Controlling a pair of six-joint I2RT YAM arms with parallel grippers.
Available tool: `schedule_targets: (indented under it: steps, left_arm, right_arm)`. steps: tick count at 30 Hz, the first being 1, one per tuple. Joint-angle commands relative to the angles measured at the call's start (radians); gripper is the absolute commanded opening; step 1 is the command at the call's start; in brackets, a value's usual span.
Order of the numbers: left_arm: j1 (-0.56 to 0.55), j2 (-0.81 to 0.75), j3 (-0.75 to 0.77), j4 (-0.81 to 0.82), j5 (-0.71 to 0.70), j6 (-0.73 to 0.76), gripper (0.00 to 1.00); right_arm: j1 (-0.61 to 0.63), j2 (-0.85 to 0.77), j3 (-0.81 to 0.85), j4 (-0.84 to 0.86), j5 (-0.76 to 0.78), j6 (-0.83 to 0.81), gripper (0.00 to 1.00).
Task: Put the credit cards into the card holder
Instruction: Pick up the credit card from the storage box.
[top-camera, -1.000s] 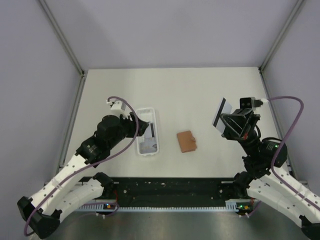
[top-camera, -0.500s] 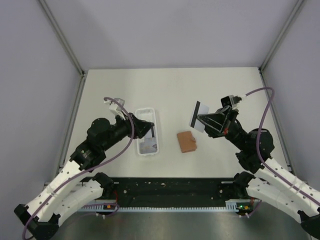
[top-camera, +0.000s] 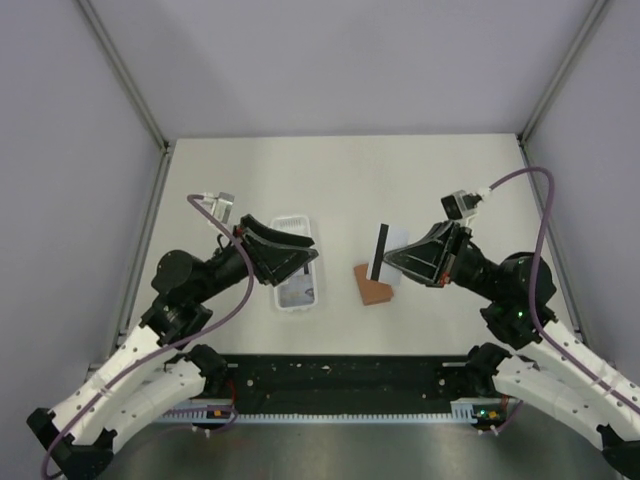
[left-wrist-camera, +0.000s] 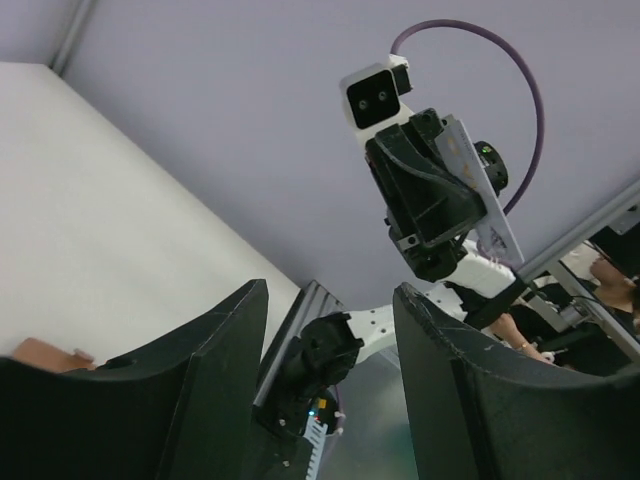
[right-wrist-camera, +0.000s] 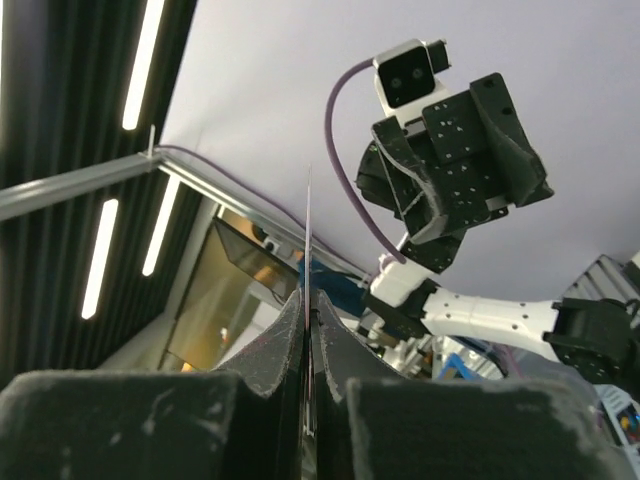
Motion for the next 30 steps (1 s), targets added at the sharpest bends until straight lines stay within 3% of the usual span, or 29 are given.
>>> schedule_targets:
  steps: [1,9,22,30]
  left_arm:
    - [-0.058,0.027,0.013,0.180,0.040,-0.056,0.59]
    - [-0.232,0.112,0.068,0.217,-0.036,0.000,0.59]
    - [-0.312,0.185,0.111,0.276,-0.028,0.013,0.58]
    - [-0.364,0.234,0.136,0.274,-0.026,0.043,0.57]
  right_arm:
    - [-0.005,-0.028,0.085,-0.150,-0.082,-0.188,0.00]
    - [-0.005,-0.043,0.127,-0.221,-0.154,-0.309,0.00]
    - [-0.007,-0.060,0.142,-0.293,-0.248,-0.409,0.00]
    - [-0.007,-0.071,0.182,-0.420,-0.265,-0.518,0.00]
